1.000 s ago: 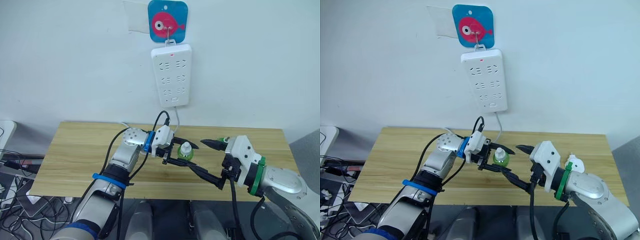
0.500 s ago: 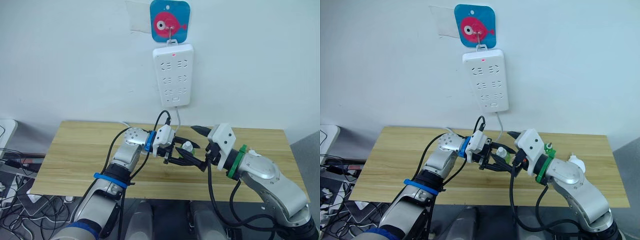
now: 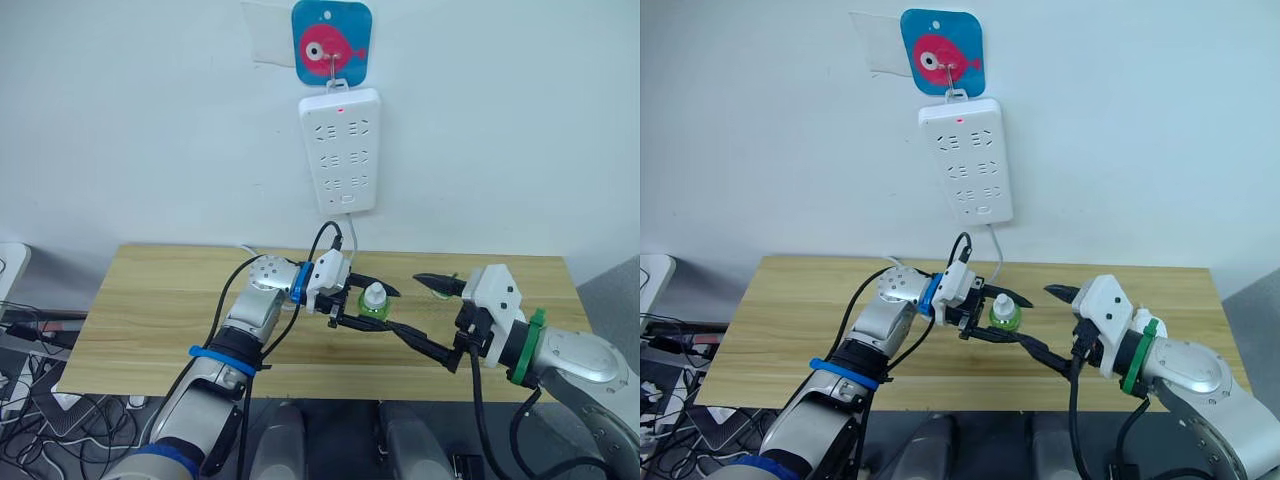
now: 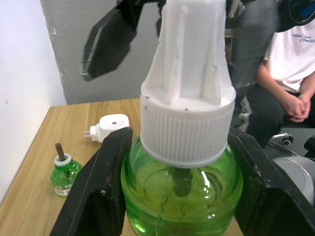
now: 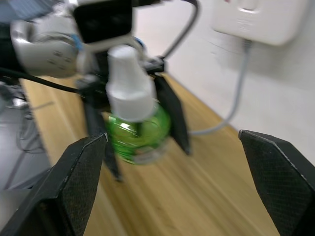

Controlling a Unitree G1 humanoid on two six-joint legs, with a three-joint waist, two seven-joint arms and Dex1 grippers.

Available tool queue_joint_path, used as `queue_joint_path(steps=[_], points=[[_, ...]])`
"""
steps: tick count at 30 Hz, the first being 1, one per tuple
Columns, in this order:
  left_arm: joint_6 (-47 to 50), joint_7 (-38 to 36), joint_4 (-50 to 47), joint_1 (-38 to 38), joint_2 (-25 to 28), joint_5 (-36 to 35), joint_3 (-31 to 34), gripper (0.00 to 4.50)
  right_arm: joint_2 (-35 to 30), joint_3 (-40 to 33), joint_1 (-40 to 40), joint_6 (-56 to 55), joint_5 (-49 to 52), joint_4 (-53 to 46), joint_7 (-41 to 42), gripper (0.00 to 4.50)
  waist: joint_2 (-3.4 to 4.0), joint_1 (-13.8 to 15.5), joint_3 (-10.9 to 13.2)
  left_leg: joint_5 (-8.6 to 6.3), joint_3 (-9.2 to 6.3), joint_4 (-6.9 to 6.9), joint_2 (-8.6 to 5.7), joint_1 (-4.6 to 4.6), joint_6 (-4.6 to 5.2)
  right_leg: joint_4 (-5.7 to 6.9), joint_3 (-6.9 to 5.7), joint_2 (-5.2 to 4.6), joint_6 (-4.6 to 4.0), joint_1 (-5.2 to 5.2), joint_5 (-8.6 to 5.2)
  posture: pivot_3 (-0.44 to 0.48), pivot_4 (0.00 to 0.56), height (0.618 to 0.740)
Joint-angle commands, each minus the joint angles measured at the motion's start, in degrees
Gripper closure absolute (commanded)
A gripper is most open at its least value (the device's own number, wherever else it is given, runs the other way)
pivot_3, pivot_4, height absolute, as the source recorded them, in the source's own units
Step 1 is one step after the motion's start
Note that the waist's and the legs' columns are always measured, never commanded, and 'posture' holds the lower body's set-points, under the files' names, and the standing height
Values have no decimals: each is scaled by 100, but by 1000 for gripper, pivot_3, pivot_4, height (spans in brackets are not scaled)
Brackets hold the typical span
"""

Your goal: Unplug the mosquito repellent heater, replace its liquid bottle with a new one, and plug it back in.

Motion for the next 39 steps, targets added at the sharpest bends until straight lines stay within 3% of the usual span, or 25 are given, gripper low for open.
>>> queue_joint_path(steps=[1,7,9,11,18,21,30,39], points=[[-91,-24,-93,-76,-26,-26,40,2212,136,79,-308,106,350,-246,-110,14,0,-1,0,0,0,0,0,0,0,-1,0,0,0,0,0,90,233,740],[-102,-26,-175,-28,-1,-20,27,2212,717,728,-996,283,239,-44,-627,14,1,4,-1,1,-3,-1,1,0,-2,1,-2,0,0,0,0,108,220,740],[-96,-12,-204,-17,-5,-17,20,2212,709,917,-976,149,17,60,-610,375,1,30,-1,1,-2,0,-1,-3,-2,-7,-2,-2,0,0,0,113,217,740],[-93,-7,-231,-8,-4,-18,12,2212,689,1000,-939,50,-99,125,-580,881,1,55,-1,2,-2,0,-4,-5,-3,-9,-3,-5,0,0,0,113,217,740],[-71,-17,-343,74,40,-25,0,2212,744,977,-883,-13,-53,87,-526,3353,2,43,-4,2,-2,0,-3,-3,-3,-6,-3,-5,0,0,0,118,207,740],[-61,-16,-356,94,37,-10,-17,2212,725,912,-849,-15,31,35,-505,4141,3,38,-4,2,-2,-1,-3,-3,-3,-6,-3,-5,0,-1,0,113,207,740],[-144,-26,-205,64,0,46,-26,2212,682,416,-1332,304,614,-273,-741,4172,3,31,-5,1,-1,0,-3,-3,-2,-4,-3,-5,0,-1,0,102,208,740],[-210,31,-35,64,67,95,43,2212,384,-637,-1673,803,1664,-514,-1539,4172,3,32,-5,1,-2,0,-3,-4,-1,-4,-3,-6,-1,-1,0,91,216,740]])
